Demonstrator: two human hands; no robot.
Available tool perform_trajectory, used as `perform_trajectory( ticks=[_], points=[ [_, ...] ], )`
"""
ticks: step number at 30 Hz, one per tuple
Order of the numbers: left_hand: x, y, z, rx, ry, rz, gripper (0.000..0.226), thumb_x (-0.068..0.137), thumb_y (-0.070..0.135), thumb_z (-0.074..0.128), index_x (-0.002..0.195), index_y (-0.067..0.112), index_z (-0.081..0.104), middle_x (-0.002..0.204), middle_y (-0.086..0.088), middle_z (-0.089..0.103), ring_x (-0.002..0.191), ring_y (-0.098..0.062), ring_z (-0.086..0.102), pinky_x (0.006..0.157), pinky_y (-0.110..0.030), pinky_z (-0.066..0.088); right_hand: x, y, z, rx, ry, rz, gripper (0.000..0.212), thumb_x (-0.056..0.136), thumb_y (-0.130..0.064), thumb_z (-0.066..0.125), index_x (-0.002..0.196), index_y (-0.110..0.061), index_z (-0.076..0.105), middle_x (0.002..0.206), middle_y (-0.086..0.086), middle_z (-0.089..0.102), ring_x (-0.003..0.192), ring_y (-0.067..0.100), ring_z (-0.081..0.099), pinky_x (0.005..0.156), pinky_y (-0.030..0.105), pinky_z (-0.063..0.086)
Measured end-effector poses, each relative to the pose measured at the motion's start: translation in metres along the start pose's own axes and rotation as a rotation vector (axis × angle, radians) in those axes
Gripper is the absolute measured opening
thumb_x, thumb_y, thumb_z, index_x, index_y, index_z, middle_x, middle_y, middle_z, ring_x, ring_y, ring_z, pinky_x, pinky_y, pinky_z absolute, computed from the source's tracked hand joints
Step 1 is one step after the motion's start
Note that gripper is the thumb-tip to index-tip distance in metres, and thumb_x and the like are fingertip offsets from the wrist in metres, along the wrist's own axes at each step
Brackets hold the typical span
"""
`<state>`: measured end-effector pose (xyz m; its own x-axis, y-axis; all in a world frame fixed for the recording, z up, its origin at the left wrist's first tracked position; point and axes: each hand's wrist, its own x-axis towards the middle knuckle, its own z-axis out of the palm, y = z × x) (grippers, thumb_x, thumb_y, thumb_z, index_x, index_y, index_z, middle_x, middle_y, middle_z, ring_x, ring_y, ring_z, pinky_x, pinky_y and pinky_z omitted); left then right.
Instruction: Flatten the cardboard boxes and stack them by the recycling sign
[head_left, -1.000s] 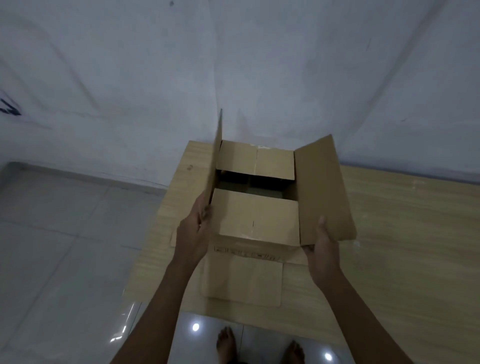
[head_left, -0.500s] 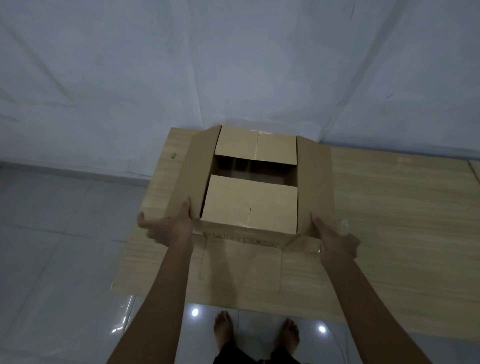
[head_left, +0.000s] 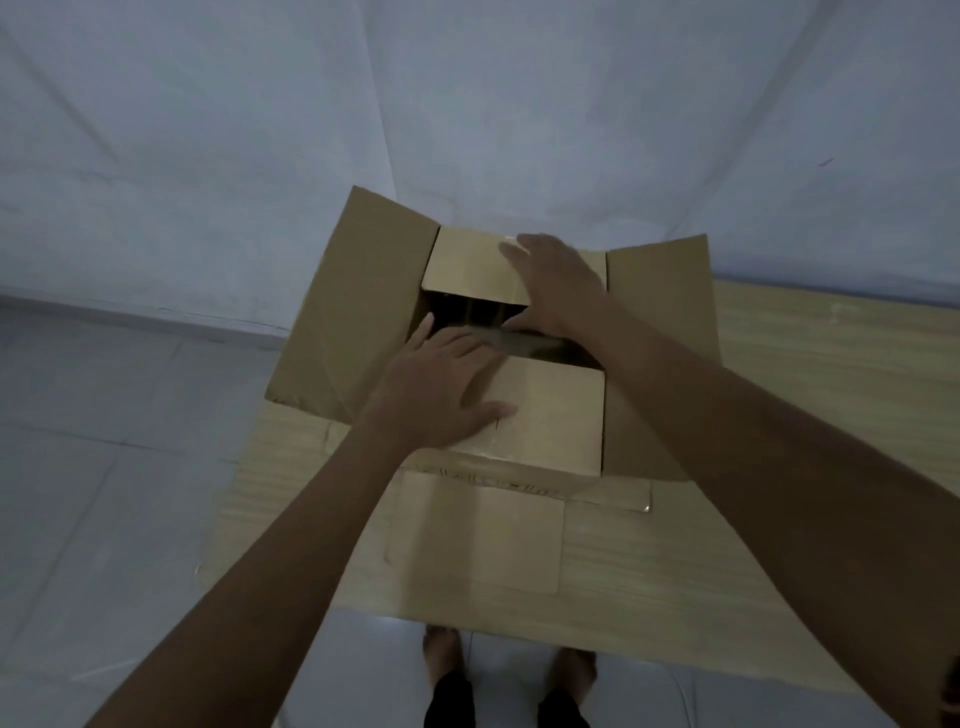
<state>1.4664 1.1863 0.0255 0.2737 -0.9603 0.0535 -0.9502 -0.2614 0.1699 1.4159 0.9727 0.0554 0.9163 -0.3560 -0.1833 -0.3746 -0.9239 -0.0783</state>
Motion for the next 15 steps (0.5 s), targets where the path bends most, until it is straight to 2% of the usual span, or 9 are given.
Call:
perform_trajectory(
  ticks=[2, 4, 5, 7, 10, 15],
  points=[
    [-0.001, -0.003, -0.001, -0.019, 0.007, 0.015, 0.078, 0.089, 0.077, 0.043, 0.147, 0.026, 0.048, 0.139, 0.003, 0.055, 0.133, -0.020, 0.045, 0.126, -0.044, 0.010, 0.010, -0.009, 0.009, -0.085, -0.045, -0.031, 0.098, 0.085, -0.036, 0.076, 0.158, -0.021, 0.012, 0.164, 0.011, 0.015, 0.148, 0.035, 0.018, 0.117, 0.051, 0.029],
    [-0.004, -0.005, -0.006, -0.084, 0.072, -0.003, 0.082, 0.082, 0.079, 0.052, 0.142, 0.023, 0.054, 0.125, 0.000, 0.058, 0.119, -0.022, 0.049, 0.121, -0.046, 0.025, 0.010, -0.014, 0.014, -0.059, -0.056, -0.045, 0.082, 0.093, -0.013, 0.062, 0.157, -0.026, 0.014, 0.161, 0.012, 0.020, 0.143, 0.036, 0.026, 0.110, 0.050, 0.037],
    [-0.006, -0.006, -0.010, -0.107, 0.111, -0.016, 0.083, 0.078, 0.078, 0.058, 0.140, 0.024, 0.055, 0.121, 0.000, 0.058, 0.113, -0.022, 0.050, 0.113, -0.046, 0.035, 0.009, -0.013, 0.014, -0.046, -0.053, -0.053, 0.077, 0.094, -0.005, 0.055, 0.157, -0.028, 0.017, 0.158, 0.013, 0.026, 0.140, 0.037, 0.031, 0.108, 0.050, 0.040],
    [-0.013, -0.007, -0.021, -0.116, 0.167, -0.052, 0.082, 0.072, 0.076, 0.066, 0.136, 0.026, 0.057, 0.118, 0.001, 0.058, 0.106, -0.021, 0.054, 0.093, -0.041, 0.047, 0.005, -0.009, 0.007, -0.057, -0.021, -0.079, 0.071, 0.094, -0.004, 0.050, 0.154, -0.031, 0.023, 0.151, 0.014, 0.037, 0.133, 0.037, 0.040, 0.104, 0.052, 0.042],
    [-0.027, -0.013, -0.037, -0.110, 0.222, -0.112, 0.076, 0.067, 0.074, 0.073, 0.125, 0.028, 0.061, 0.116, 0.005, 0.061, 0.100, -0.018, 0.059, 0.081, -0.034, 0.047, -0.002, 0.003, -0.013, -0.002, 0.065, -0.086, 0.061, 0.093, -0.007, 0.056, 0.149, -0.026, 0.038, 0.139, 0.014, 0.053, 0.122, 0.034, 0.054, 0.101, 0.050, 0.047],
    [-0.055, -0.023, -0.050, -0.126, 0.285, -0.348, 0.065, 0.065, 0.068, 0.079, 0.117, 0.035, 0.057, 0.111, 0.011, 0.067, 0.101, -0.017, 0.062, 0.085, -0.038, 0.048, -0.030, 0.033, -0.039, 0.147, 0.074, -0.046, 0.053, 0.090, 0.004, 0.049, 0.130, -0.029, 0.059, 0.127, 0.014, 0.064, 0.106, 0.033, 0.062, 0.092, 0.045, 0.052]
  ],
)
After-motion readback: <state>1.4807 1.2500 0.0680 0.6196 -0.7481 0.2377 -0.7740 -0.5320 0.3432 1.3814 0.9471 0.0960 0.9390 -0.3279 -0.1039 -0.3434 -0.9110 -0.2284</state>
